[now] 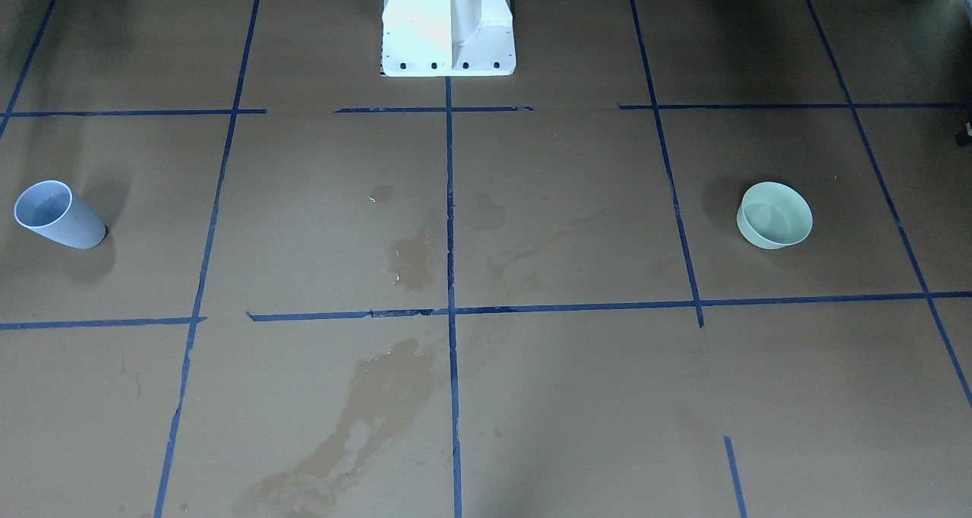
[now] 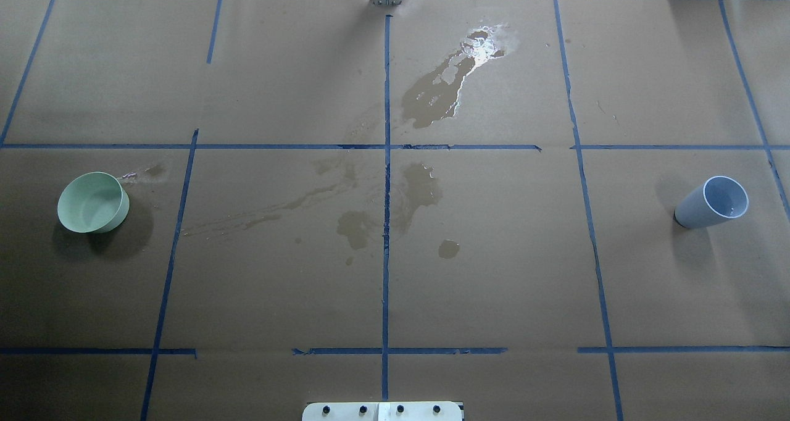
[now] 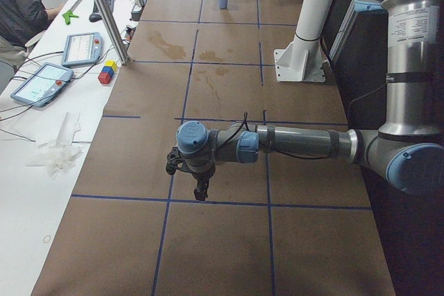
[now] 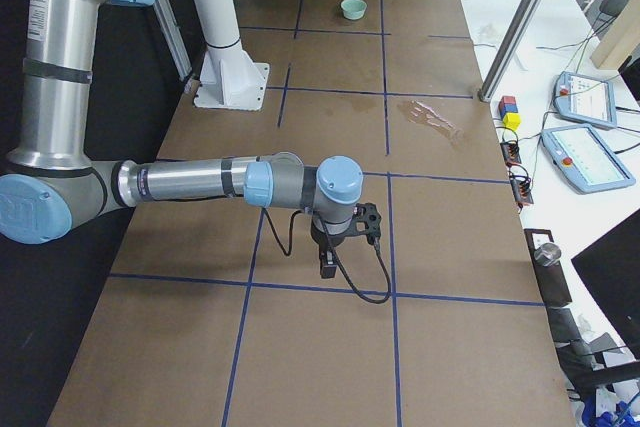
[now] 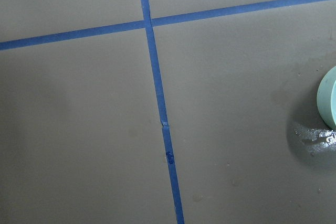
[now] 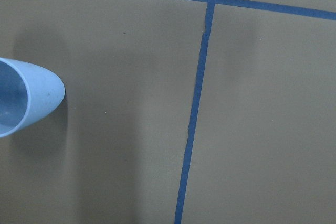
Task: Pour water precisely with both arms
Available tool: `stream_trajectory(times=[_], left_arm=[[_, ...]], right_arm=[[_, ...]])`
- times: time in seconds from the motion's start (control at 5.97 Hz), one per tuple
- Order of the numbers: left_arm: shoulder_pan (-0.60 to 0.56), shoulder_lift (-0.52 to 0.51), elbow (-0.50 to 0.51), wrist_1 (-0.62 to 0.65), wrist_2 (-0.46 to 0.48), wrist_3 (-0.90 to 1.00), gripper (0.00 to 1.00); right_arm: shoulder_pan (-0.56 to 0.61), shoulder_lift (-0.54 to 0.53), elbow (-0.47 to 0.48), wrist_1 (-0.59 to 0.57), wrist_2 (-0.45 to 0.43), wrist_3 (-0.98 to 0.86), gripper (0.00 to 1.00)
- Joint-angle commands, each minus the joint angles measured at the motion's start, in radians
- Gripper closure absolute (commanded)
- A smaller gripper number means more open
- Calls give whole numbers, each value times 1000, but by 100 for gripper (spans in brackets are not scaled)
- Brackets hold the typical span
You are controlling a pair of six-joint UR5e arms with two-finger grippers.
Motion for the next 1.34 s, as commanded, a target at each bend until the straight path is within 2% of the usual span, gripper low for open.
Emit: stream_trajectory(times=[0.0, 0.33, 0.67, 0.84, 1.0, 1.17], left_arm=[[2, 2, -8, 0, -2, 2, 0], [2, -6, -22, -3, -11, -9, 0], [3, -89, 17, -6, 18, -26, 0], [3, -90, 22, -18, 11, -31, 0], [3, -95, 10, -18, 11, -34, 0], [12, -94, -7, -43, 5, -53, 0]], right_arm=[[0, 0, 0, 0, 0, -3, 0], [-2, 35, 12, 0, 0, 2, 0], [-2, 51, 0, -2, 12, 84, 0], [-2, 52, 0, 14, 9, 95, 0], [-2, 42, -15, 126, 11, 95, 0], [-11, 41, -18, 182, 18, 115, 0]])
